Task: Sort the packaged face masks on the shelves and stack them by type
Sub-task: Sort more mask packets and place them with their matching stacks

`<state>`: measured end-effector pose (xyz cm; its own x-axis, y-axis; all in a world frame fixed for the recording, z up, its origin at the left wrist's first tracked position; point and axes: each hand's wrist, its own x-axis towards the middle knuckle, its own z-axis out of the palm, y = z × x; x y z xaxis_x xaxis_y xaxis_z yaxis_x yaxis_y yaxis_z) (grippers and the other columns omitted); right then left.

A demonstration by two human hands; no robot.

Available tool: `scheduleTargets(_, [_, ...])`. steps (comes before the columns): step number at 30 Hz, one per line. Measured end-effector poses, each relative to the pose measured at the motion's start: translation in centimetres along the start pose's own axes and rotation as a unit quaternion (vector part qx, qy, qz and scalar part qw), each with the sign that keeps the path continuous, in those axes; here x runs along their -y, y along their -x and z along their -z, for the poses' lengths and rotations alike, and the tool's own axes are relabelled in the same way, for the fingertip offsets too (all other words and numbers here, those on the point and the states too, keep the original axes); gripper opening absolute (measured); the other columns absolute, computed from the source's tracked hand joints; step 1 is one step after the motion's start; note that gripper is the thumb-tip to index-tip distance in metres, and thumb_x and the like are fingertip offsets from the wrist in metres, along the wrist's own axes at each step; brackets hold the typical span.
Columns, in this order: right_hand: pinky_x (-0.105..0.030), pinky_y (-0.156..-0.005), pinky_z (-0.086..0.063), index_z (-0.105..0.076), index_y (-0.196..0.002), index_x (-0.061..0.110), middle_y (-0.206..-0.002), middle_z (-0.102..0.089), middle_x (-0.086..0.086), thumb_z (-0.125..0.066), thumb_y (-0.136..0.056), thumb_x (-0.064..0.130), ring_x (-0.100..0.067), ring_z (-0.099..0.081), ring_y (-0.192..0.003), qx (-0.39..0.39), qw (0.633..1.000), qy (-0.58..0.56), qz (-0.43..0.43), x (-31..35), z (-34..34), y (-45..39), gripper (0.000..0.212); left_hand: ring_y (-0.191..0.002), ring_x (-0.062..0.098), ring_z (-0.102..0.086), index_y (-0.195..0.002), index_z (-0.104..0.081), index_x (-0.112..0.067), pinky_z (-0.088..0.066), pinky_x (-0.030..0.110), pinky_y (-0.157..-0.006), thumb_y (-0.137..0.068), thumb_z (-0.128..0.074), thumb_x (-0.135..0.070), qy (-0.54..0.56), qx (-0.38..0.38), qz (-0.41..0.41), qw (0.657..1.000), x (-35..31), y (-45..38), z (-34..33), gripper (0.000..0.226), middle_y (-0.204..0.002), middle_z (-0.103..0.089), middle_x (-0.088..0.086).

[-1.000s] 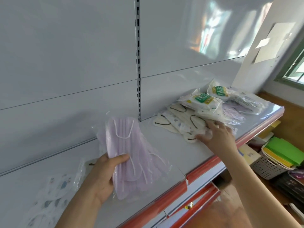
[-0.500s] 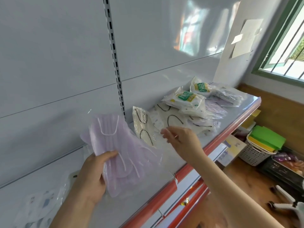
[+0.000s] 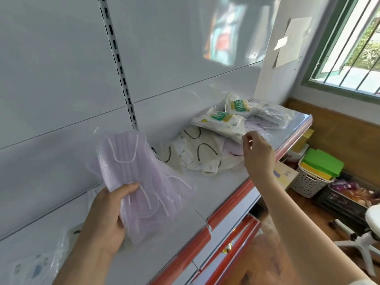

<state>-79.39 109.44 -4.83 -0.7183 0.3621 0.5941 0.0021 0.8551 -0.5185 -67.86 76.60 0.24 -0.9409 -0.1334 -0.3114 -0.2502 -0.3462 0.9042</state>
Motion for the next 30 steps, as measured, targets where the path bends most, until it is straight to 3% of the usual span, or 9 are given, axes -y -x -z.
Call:
scheduleTargets(4, [-0.029,-0.057,-0.041,-0.056,-0.103,0.007,-0.077,-0.061,0.0,-0.05,-0.102,0.02,-0.018,-0.053,-0.063,-0.029,0.998,-0.057,0.017,1.4,1.0,-0.9,0.013,-0.092,0.029,-0.075,-0.119,-0.071,-0.015,-0.057,0.04,-0.071,-0.092,-0.062,-0.007,-0.01,0.009,-0.01,1.0,-0.2,0.3,-0.9,0.03,-0.105,-0.078,0.01])
scheduleTargets(6, [-0.035,-0.062,-0.052,-0.055,-0.102,0.01,-0.083,-0.063,0.001,-0.054,-0.1,0.013,-0.015,-0.059,-0.071,0.009,0.994,-0.104,0.011,2.0,0.9,-0.8,0.005,-0.093,0.03,-0.074,-0.117,-0.072,-0.014,-0.057,0.04,-0.072,-0.092,-0.061,-0.006,-0.013,0.011,-0.005,1.0,0.0,0.3,-1.6,0.028,-0.105,-0.078,0.012])
scheduleTargets(9, [-0.041,-0.075,-0.059,-0.062,-0.097,0.015,-0.089,-0.069,0.002,-0.061,-0.095,0.011,-0.015,-0.066,-0.08,0.191,0.966,-0.135,0.112,3.1,-0.2,2.1,0.005,-0.094,0.03,-0.073,-0.115,-0.073,-0.016,-0.056,0.041,-0.074,-0.091,-0.063,-0.006,-0.013,0.007,0.0,1.0,0.6,0.4,-2.2,0.028,-0.104,-0.078,0.011])
scheduleTargets(12, [-0.026,-0.092,-0.053,-0.069,-0.116,0.022,-0.118,-0.068,0.007,-0.055,-0.096,0.042,-0.01,-0.06,-0.111,0.361,0.876,-0.139,0.29,4.6,-0.1,5.6,0.031,-0.102,0.033,-0.071,-0.119,-0.072,-0.018,-0.056,0.047,-0.084,-0.09,-0.064,-0.007,-0.014,0.008,0.0,1.0,0.8,0.3,-2.3,0.031,-0.107,-0.077,0.01])
scheduleTargets(14, [-0.026,-0.091,-0.052,-0.069,-0.115,0.023,-0.118,-0.067,0.009,-0.048,-0.095,0.053,-0.008,-0.058,-0.112,0.314,0.897,-0.146,0.273,4.4,0.2,5.7,0.041,-0.103,0.033,-0.071,-0.119,-0.072,-0.017,-0.056,0.049,-0.087,-0.09,-0.064,-0.008,-0.017,0.007,0.0,1.0,0.7,0.1,-2.2,0.031,-0.108,-0.077,0.011])
scheduleTargets(17, [-0.038,-0.089,-0.051,-0.066,-0.108,0.023,-0.111,-0.064,0.006,-0.056,-0.093,0.05,-0.016,-0.055,-0.108,0.166,0.981,0.013,0.1,1.6,-0.5,2.4,0.032,-0.101,0.033,-0.072,-0.118,-0.073,-0.017,-0.057,0.049,-0.085,-0.09,-0.065,-0.01,-0.02,0.002,0.001,1.0,0.8,-0.2,-2.1,0.031,-0.108,-0.077,0.012])
scheduleTargets(20, [-0.036,-0.086,-0.043,-0.066,-0.118,0.021,-0.119,-0.061,0.001,-0.061,-0.089,0.055,-0.027,-0.052,-0.113,0.218,0.968,0.124,-0.008,-1.2,-1.9,-0.3,0.045,-0.098,0.033,-0.073,-0.118,-0.073,-0.019,-0.059,0.05,-0.079,-0.089,-0.066,-0.012,-0.027,0.007,0.013,1.0,1.5,-0.3,-2.8,0.031,-0.106,-0.077,0.012])
scheduleTargets(24, [-0.03,-0.066,-0.04,-0.078,-0.096,0.018,-0.094,-0.069,-0.002,-0.064,-0.093,0.037,-0.028,-0.063,-0.093,0.166,0.985,0.03,-0.044,-0.7,-2.6,-1.2,0.023,-0.089,0.03,-0.076,-0.116,-0.073,-0.019,-0.059,0.042,-0.068,-0.09,-0.065,-0.011,-0.031,0.013,0.033,0.999,2.2,-0.4,-3.4,0.028,-0.102,-0.078,0.012])
scheduleTargets(30, [-0.027,-0.084,-0.05,-0.076,-0.094,0.016,-0.103,-0.072,0.007,-0.07,-0.091,0.027,-0.008,-0.063,-0.092,0.152,0.968,-0.199,0.004,4.2,-0.4,2.9,0.012,-0.098,0.037,-0.072,-0.119,-0.07,-0.014,-0.058,0.047,-0.079,-0.092,-0.064,-0.007,-0.045,-0.01,0.052,0.998,2.8,-1.1,-2.8,0.029,-0.104,-0.077,0.015])
